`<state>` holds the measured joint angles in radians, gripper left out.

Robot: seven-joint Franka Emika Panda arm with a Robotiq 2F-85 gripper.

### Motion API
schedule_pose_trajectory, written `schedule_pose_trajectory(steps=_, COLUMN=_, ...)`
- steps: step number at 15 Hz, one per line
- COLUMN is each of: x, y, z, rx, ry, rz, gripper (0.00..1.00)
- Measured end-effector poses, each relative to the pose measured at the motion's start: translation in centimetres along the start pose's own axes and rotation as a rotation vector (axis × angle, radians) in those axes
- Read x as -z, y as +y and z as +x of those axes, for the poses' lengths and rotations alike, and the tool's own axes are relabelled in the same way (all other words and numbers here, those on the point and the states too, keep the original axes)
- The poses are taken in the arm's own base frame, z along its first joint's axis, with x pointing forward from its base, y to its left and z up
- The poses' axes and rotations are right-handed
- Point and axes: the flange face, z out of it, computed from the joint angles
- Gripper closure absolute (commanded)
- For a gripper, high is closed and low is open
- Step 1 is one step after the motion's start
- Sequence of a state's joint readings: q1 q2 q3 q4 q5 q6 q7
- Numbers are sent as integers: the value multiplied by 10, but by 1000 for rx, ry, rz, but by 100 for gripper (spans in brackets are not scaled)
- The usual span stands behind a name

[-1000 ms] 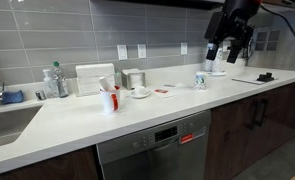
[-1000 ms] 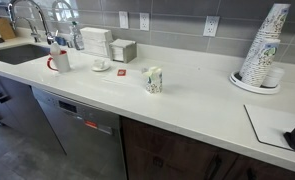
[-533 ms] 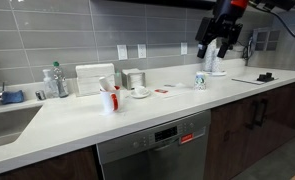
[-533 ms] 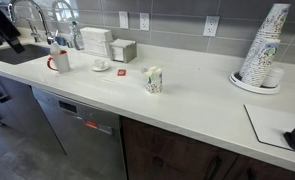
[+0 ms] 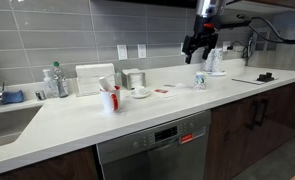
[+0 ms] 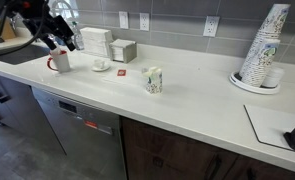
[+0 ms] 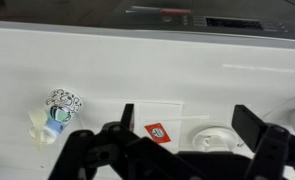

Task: Put the white sachet on the paper cup on the right

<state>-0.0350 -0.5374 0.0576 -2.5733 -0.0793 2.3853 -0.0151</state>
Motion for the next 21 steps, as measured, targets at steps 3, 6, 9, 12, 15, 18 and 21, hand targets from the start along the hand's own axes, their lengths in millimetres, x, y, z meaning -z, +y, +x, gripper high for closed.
schedule_pose_trajectory(steps=3, x=-18, y=7, z=43, rx=27, ry=21, rz=-43, gripper=0)
schedule_pose_trajectory(steps=6, x=-38, y=8, z=81, rx=38, ry=29, rz=-92, gripper=0)
schedule_pose_trajectory(steps=9, x=-57, y=6, z=114, rx=45, ry=30, rz=-149, gripper=0)
schedule_pose_trajectory(steps=12, x=-72, y=3, z=141, rx=88, ry=79, rz=-242, gripper=0)
schedule_pose_trajectory(steps=15, x=-82, y=1, z=153, rx=108, ry=101, rz=-277, gripper=0)
schedule_pose_trajectory(steps=18, x=-81, y=1, z=155, rx=110, ry=104, rz=-280, gripper=0)
schedule_pose_trajectory(steps=21, x=-81, y=1, z=155, rx=110, ry=105, rz=-280, gripper=0)
